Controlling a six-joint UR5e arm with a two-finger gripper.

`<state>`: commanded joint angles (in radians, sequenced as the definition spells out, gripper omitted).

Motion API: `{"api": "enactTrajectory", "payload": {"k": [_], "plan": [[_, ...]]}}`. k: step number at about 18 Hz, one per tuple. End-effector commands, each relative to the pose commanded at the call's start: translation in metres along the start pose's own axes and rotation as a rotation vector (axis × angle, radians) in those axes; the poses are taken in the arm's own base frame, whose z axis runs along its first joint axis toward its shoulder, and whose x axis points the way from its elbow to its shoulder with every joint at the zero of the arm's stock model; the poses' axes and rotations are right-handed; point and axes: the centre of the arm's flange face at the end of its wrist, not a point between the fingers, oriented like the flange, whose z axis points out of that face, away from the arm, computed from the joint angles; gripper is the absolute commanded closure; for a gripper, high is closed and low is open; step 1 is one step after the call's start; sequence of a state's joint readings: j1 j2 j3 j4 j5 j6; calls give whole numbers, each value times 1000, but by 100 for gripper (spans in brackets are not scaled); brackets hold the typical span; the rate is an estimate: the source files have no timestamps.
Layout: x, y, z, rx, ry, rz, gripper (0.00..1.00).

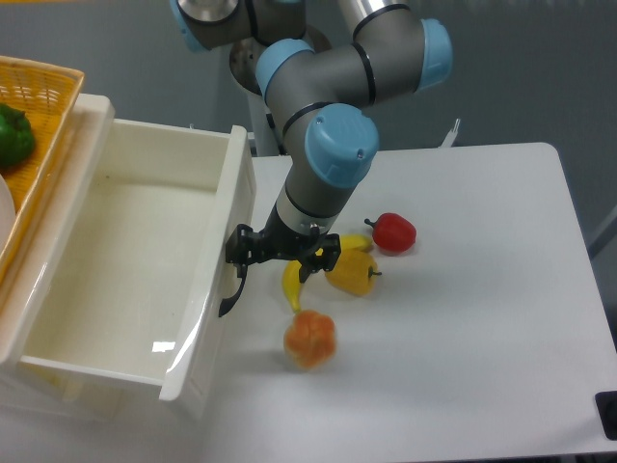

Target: Slide open the top white drawer

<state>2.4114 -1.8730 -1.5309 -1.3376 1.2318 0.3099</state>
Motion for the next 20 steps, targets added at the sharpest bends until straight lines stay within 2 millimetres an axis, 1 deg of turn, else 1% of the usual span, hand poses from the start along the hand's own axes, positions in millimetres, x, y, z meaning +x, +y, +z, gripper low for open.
{"api": "enactTrajectory", "payload": {"k": [5, 13, 20], "plan": [[-6, -1, -6, 9, -3, -8, 0], [-6, 0, -3, 4, 2, -12, 0], [-2, -2, 0, 14, 49, -14, 0]]}}
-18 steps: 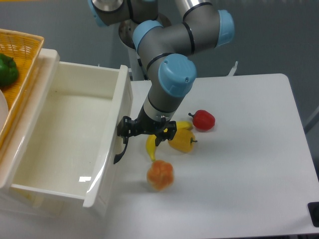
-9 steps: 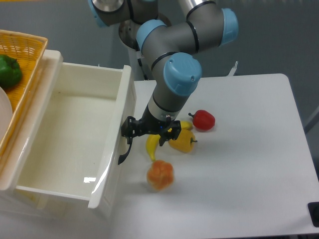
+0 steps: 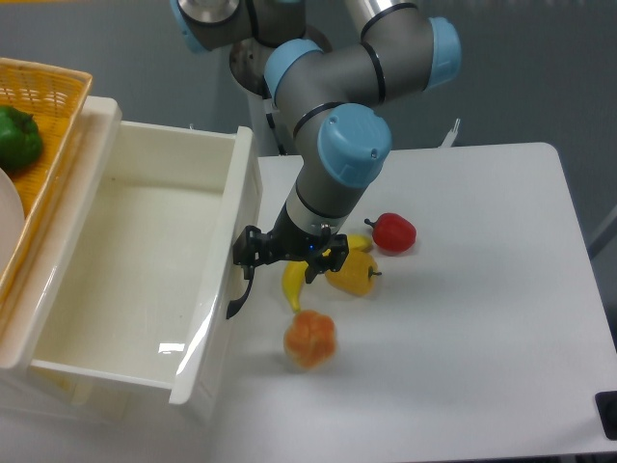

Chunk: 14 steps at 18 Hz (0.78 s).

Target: Slide open the top white drawer

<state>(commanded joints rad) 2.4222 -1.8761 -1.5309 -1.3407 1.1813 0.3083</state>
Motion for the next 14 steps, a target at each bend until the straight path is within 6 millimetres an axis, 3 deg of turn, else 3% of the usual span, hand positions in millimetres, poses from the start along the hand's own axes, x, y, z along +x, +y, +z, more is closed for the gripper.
{"api": "enactTrajectory", "payload": {"k": [14], "plan": [[-1, 3, -4, 3, 32, -15, 0]]}}
